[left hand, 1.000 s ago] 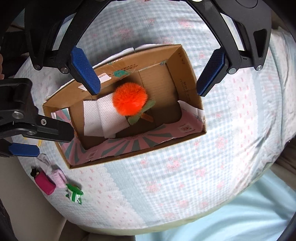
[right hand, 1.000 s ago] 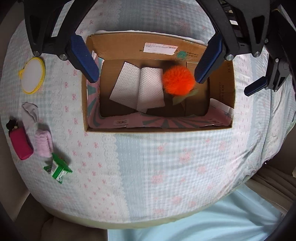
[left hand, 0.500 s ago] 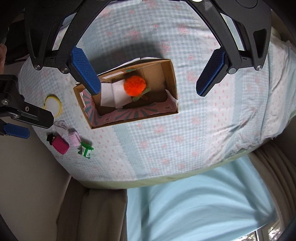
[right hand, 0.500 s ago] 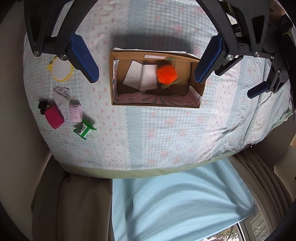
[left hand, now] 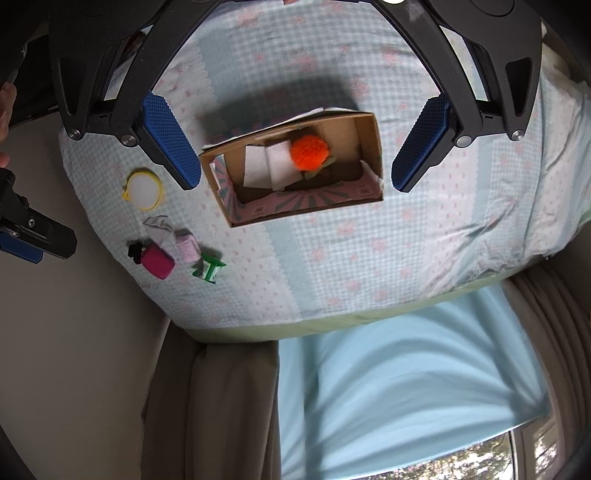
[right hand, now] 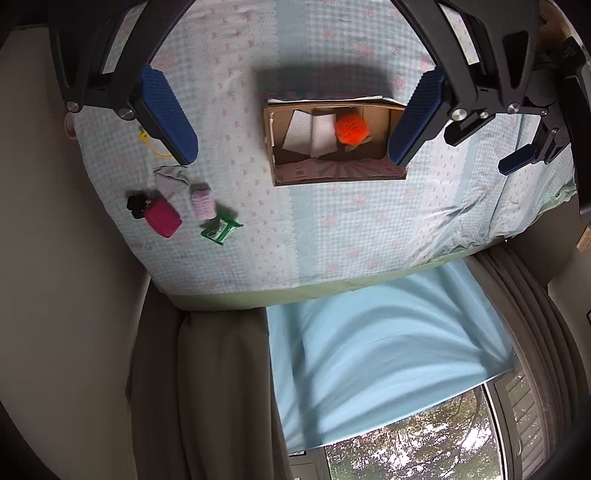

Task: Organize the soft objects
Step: 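Lift both tools away from the box toward the remaining items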

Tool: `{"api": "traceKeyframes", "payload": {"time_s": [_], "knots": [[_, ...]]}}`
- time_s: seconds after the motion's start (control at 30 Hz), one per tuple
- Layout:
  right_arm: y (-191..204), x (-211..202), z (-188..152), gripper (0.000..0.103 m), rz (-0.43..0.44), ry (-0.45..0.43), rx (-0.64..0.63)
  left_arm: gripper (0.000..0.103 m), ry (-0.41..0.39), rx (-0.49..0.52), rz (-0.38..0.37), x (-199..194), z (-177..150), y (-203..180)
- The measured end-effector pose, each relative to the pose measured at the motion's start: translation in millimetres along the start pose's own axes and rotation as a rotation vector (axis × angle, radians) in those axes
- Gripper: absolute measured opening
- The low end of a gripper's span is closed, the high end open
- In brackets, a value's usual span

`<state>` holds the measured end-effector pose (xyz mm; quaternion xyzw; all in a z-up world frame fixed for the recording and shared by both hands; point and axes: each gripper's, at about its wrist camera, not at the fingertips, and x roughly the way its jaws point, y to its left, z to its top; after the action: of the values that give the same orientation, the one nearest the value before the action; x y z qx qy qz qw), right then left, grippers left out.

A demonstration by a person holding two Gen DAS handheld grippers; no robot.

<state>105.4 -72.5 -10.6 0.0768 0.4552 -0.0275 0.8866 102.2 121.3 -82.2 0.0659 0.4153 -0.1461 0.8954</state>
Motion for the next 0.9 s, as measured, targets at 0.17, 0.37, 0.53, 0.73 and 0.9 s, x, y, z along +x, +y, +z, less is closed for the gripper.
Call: {"api": "traceKeyframes", "payload": {"time_s": [0.17,0.37,0.53,0.73,0.9], "knots": [[-40,-16,0,0.103,-0.058,-0.040,0.019,0.103,-0.016,0.020,-0.041,11,23,-42],[-98,-18,9,0.103,-0.125,-0.052,0.048,0.103,-0.009,0.041,-0.080,43,55,-96],[-146,-3,28,0.103,-0.148,-0.052,0.058,0.103,0.005,0.066,-0.099,88,88,-137],[-201,42,55,0.103,-0.166,-0.034,0.017,0.103,0.059,0.092,-0.118,169,129,-170],[-239,97,71,0.103,-0.158,-0.007,-0.054,0.103,0.134,0.155,-0.117,256,150,-196]]}}
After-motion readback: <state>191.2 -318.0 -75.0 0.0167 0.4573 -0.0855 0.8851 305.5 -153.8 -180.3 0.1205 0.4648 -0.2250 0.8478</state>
